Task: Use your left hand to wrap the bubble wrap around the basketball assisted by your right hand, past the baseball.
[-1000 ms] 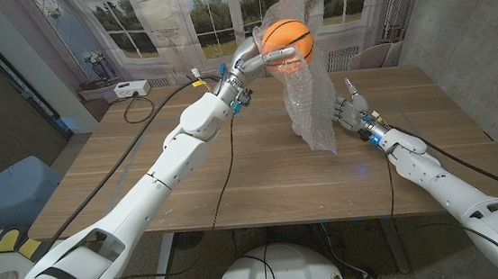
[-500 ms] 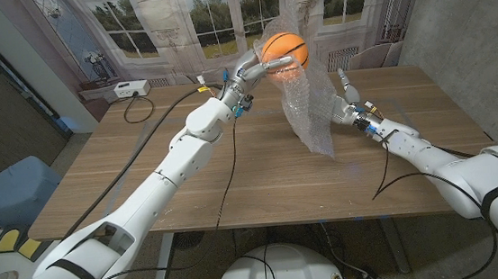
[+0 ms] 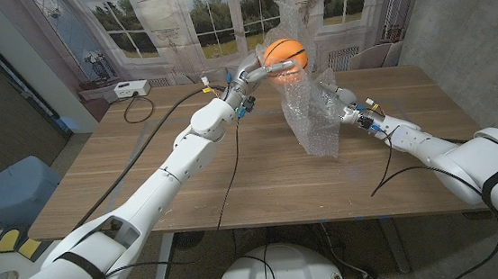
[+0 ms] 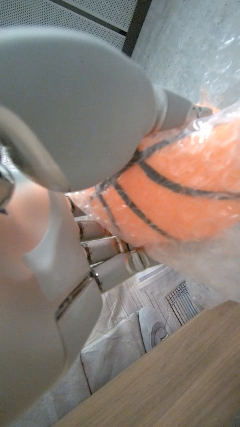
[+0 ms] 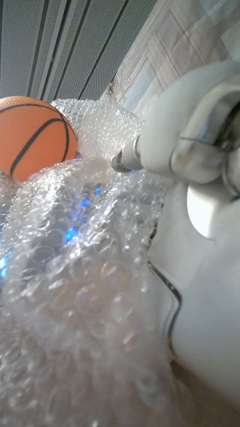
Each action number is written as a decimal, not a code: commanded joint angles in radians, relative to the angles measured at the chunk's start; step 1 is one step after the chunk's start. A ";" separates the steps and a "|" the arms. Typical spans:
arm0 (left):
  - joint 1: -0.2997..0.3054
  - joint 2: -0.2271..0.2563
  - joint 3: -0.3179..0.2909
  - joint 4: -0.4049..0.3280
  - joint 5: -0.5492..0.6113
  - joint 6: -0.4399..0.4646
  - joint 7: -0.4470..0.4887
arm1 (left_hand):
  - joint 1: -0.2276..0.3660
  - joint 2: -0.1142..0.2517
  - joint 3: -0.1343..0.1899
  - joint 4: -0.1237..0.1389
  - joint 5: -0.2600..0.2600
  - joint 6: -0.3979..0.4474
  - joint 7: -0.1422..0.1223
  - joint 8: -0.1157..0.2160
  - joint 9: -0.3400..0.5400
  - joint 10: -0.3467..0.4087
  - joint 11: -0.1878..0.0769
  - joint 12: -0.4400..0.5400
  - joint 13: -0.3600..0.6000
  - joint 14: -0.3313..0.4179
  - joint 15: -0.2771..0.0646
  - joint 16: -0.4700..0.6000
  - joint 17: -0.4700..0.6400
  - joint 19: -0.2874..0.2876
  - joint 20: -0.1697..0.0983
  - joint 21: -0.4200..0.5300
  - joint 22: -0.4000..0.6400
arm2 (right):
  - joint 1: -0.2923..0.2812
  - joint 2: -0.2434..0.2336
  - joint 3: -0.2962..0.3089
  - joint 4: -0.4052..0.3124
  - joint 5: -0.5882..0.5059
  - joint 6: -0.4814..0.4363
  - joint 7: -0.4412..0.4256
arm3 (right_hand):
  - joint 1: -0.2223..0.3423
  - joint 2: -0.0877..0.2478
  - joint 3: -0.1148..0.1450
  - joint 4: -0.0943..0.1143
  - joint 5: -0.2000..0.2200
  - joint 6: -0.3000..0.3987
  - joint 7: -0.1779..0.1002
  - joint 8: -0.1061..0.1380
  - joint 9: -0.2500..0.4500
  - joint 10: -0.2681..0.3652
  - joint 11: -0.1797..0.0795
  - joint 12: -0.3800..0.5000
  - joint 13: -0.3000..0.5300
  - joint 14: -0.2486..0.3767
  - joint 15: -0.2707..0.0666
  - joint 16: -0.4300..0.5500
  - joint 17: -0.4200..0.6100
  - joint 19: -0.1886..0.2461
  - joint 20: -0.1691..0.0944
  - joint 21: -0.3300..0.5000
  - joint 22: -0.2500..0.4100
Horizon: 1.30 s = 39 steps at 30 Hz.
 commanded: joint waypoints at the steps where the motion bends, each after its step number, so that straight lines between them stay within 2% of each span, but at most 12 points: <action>1: -0.018 0.042 0.027 -0.068 0.078 0.135 0.065 | 0.247 0.264 0.064 -0.003 0.003 0.406 0.031 0.005 0.003 0.286 -0.276 0.002 0.071 0.402 -0.358 -0.003 0.004 -0.022 -0.040 0.007 0.002 | -0.072 -0.085 -0.010 -0.154 -0.001 0.055 -0.027 | 0.016 -0.008 0.041 0.023 0.001 0.004 -0.010 -0.006 0.003 -0.003 -0.001 -0.006 0.007 0.008 -0.028 -0.001 0.024 -0.008 -0.006 0.013 0.006; 3: -0.022 0.057 0.035 -0.097 0.099 0.188 0.084 | 0.247 0.263 0.065 -0.004 0.003 0.407 0.029 0.006 0.002 0.288 -0.275 0.001 0.071 0.403 -0.358 -0.003 0.005 -0.021 -0.039 0.009 0.002 | -0.132 -0.137 0.010 -0.302 -0.038 0.004 -0.114 | -0.007 -0.029 0.032 0.039 -0.007 -0.017 0.003 -0.019 0.003 -0.018 0.010 -0.015 0.006 -0.001 -0.011 -0.009 0.022 -0.011 0.002 0.018 0.006; 4: -0.025 0.067 0.041 -0.117 0.117 0.220 0.096 | 0.247 0.263 0.065 -0.004 0.004 0.407 0.032 0.006 0.002 0.286 -0.274 0.001 0.073 0.404 -0.358 -0.004 0.005 -0.022 -0.039 0.010 0.002 | -0.154 -0.156 0.017 -0.357 -0.057 -0.011 -0.146 | -0.028 -0.034 0.025 0.055 -0.014 -0.035 0.009 -0.032 0.003 -0.043 0.020 -0.027 0.006 -0.018 0.013 -0.024 0.016 -0.017 0.012 0.022 0.007; 6: -0.032 0.086 0.052 -0.152 0.147 0.279 0.115 | 0.246 0.262 0.066 -0.004 0.004 0.406 0.033 0.006 0.002 0.288 -0.276 0.000 0.072 0.406 -0.358 -0.004 0.006 -0.022 -0.039 0.011 0.002 | -0.181 -0.191 0.024 -0.444 -0.097 -0.043 -0.196 | -0.051 -0.040 0.018 0.069 -0.021 -0.061 0.020 -0.049 0.002 -0.065 0.031 -0.038 0.005 -0.042 0.037 -0.043 0.010 -0.023 0.018 0.027 0.006; 9: -0.044 0.113 0.069 -0.213 0.193 0.382 0.145 | 0.246 0.262 0.067 -0.005 0.005 0.406 0.034 0.006 0.002 0.289 -0.274 -0.001 0.074 0.410 -0.358 -0.004 0.008 -0.020 -0.041 0.014 0.003 | -0.203 -0.220 0.035 -0.522 -0.139 -0.072 -0.237 | -0.076 -0.050 0.007 0.082 -0.030 -0.095 0.031 -0.070 0.002 -0.091 0.045 -0.049 0.004 -0.071 0.064 -0.064 0.002 -0.030 0.031 0.032 0.004; 15: -0.082 0.162 0.103 -0.324 0.239 0.607 0.147 | 0.247 0.260 0.069 -0.007 0.007 0.408 0.036 0.008 0.003 0.294 -0.275 -0.004 0.073 0.413 -0.358 -0.007 0.010 -0.021 -0.042 0.019 0.003 | -0.231 -0.253 0.059 -0.610 -0.188 -0.101 -0.299 | -0.116 -0.055 -0.009 0.101 -0.039 -0.128 0.046 -0.091 0.002 -0.133 0.066 -0.063 0.004 -0.107 0.096 -0.090 -0.005 -0.057 0.048 0.029 0.000; 26: -0.182 0.232 0.179 -0.475 0.285 0.945 0.089 | 0.245 0.255 0.072 -0.008 0.011 0.410 0.038 0.008 0.002 0.301 -0.273 -0.010 0.070 0.417 -0.359 -0.012 0.014 -0.026 -0.044 0.026 0.003 | -0.252 -0.270 0.078 -0.677 -0.215 -0.157 -0.345 | -0.142 -0.055 -0.020 0.112 -0.045 -0.157 0.049 -0.106 0.001 -0.161 0.073 -0.069 0.004 -0.130 0.104 -0.101 0.000 -0.083 0.045 0.026 -0.003; 32: -0.296 0.271 0.279 -0.559 0.325 1.164 0.023 | 0.245 0.253 0.074 -0.008 0.013 0.407 0.038 0.006 0.000 0.302 -0.271 -0.014 0.068 0.416 -0.359 -0.016 0.016 -0.027 -0.045 0.031 0.003 | -0.282 -0.297 0.084 -0.761 -0.213 -0.219 -0.405 | -0.152 -0.052 -0.023 0.118 -0.046 -0.156 0.061 -0.105 0.001 -0.156 0.084 -0.064 0.004 -0.121 0.112 -0.099 0.001 -0.071 0.048 0.033 -0.004; 34: -0.345 0.281 0.321 -0.582 0.335 1.235 -0.005 | 0.245 0.253 0.074 -0.009 0.013 0.404 0.038 0.005 0.001 0.303 -0.269 -0.016 0.067 0.413 -0.359 -0.019 0.016 -0.029 -0.045 0.032 0.003 | -0.291 -0.305 0.083 -0.788 -0.216 -0.230 -0.420 | -0.154 -0.051 -0.024 0.120 -0.047 -0.156 0.062 -0.105 0.001 -0.155 0.084 -0.063 0.004 -0.118 0.112 -0.098 0.001 -0.070 0.048 0.034 -0.004; 35: -0.390 0.287 0.360 -0.598 0.341 1.293 -0.033 | 0.245 0.252 0.075 -0.009 0.014 0.404 0.038 0.006 0.001 0.303 -0.269 -0.017 0.066 0.412 -0.359 -0.020 0.016 -0.028 -0.046 0.033 0.003 | -0.300 -0.312 0.081 -0.815 -0.218 -0.238 -0.433 | -0.156 -0.051 -0.024 0.121 -0.047 -0.157 0.064 -0.106 0.001 -0.155 0.084 -0.063 0.004 -0.119 0.116 -0.099 0.001 -0.070 0.049 0.035 -0.004; 36: -0.395 0.287 0.365 -0.598 0.338 1.299 -0.034 | 0.245 0.252 0.075 -0.009 0.014 0.403 0.039 0.005 0.001 0.301 -0.269 -0.018 0.068 0.411 -0.359 -0.021 0.016 -0.032 -0.046 0.033 0.003 | -0.301 -0.312 0.082 -0.816 -0.218 -0.239 -0.436 | -0.157 -0.051 -0.025 0.121 -0.047 -0.158 0.066 -0.106 0.001 -0.155 0.085 -0.063 0.004 -0.119 0.116 -0.099 0.001 -0.069 0.049 0.035 -0.004; 39: -0.494 0.296 0.458 -0.620 0.346 1.400 -0.083 | 0.246 0.252 0.077 -0.009 0.014 0.400 0.038 0.004 0.002 0.298 -0.267 -0.019 0.070 0.407 -0.359 -0.025 0.016 -0.034 -0.047 0.034 0.003 | -0.308 -0.318 0.070 -0.856 -0.228 -0.247 -0.446 | -0.161 -0.050 -0.026 0.124 -0.048 -0.160 0.068 -0.107 0.001 -0.159 0.086 -0.063 0.004 -0.121 0.118 -0.101 0.000 -0.068 0.050 0.036 -0.004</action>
